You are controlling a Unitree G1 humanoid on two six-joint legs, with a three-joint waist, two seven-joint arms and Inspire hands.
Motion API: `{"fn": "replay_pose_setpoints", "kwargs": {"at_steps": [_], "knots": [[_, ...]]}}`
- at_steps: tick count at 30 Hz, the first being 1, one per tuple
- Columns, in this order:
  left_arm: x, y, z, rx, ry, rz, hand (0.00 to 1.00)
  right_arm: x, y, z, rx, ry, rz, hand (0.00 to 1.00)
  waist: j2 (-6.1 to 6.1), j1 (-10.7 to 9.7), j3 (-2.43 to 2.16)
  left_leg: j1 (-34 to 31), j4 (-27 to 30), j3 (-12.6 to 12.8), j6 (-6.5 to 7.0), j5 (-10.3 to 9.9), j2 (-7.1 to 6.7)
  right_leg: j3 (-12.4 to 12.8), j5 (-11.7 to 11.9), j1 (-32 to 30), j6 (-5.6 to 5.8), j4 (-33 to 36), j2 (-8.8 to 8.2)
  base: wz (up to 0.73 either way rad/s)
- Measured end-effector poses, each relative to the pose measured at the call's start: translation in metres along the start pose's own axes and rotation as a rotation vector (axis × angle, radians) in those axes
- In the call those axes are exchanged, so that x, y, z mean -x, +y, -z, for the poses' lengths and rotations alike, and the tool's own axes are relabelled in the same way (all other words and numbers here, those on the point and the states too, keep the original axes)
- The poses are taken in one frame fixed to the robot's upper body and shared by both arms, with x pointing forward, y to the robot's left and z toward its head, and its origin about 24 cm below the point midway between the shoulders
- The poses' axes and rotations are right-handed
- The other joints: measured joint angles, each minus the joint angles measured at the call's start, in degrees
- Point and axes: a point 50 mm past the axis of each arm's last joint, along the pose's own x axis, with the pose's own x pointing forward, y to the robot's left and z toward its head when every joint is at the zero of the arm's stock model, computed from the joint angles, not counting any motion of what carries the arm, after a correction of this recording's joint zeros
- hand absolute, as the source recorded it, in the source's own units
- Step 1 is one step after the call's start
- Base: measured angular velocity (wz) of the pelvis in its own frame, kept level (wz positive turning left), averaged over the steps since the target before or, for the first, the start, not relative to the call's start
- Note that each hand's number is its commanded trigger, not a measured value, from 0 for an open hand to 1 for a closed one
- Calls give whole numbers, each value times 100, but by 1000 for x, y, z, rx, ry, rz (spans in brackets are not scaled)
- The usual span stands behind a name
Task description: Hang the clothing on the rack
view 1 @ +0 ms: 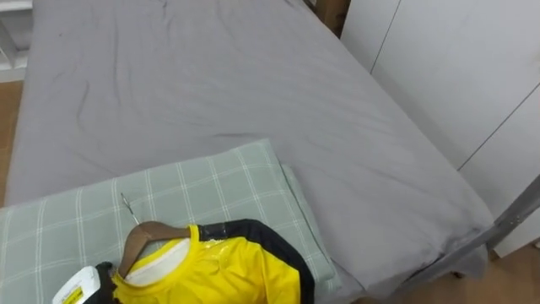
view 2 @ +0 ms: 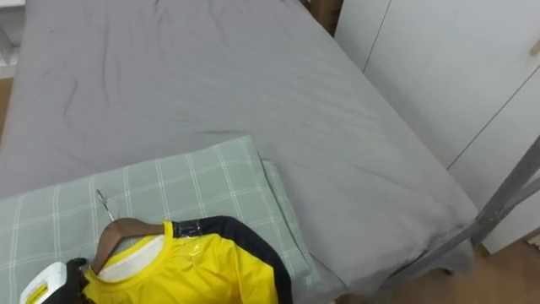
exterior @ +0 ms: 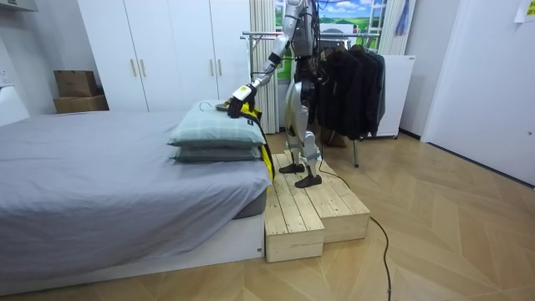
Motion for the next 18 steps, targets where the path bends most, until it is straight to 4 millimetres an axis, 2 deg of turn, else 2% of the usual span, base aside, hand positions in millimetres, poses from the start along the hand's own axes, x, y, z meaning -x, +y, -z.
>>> {"fn": "replay_pose_setpoints", "kwargs": {"at_steps": [7, 9, 15, 18], "knots": [[-1, 2, 2, 0, 5, -7, 100, 0, 0, -1, 1, -2, 1, 0, -24, -4, 13, -24, -2, -2, 0, 0, -7, 0, -1, -19, 1, 1, 0, 0], [-2, 5, 2, -2, 5, -16, 100, 0, -1, -4, 4, -8, 2, 0, -54, -6, 2, -79, 5, -2, 0, 0, -17, 5, -1, -81, 1, 7, -5, 0], [-4, 7, 1, 25, 3, -23, 100, 0, -1, -6, 4, -14, 3, 0, -149, 7, 33, -91, 16, 1, 3, 2, -26, 13, -6, -83, 10, -25, -17, 0], [-4, 8, 1, 43, 6, -22, 100, 0, -1, -6, 5, -14, 5, 0, -159, 13, 32, -93, 22, 3, 4, 3, -28, 16, -8, -77, 12, -42, -21, 0]]}}
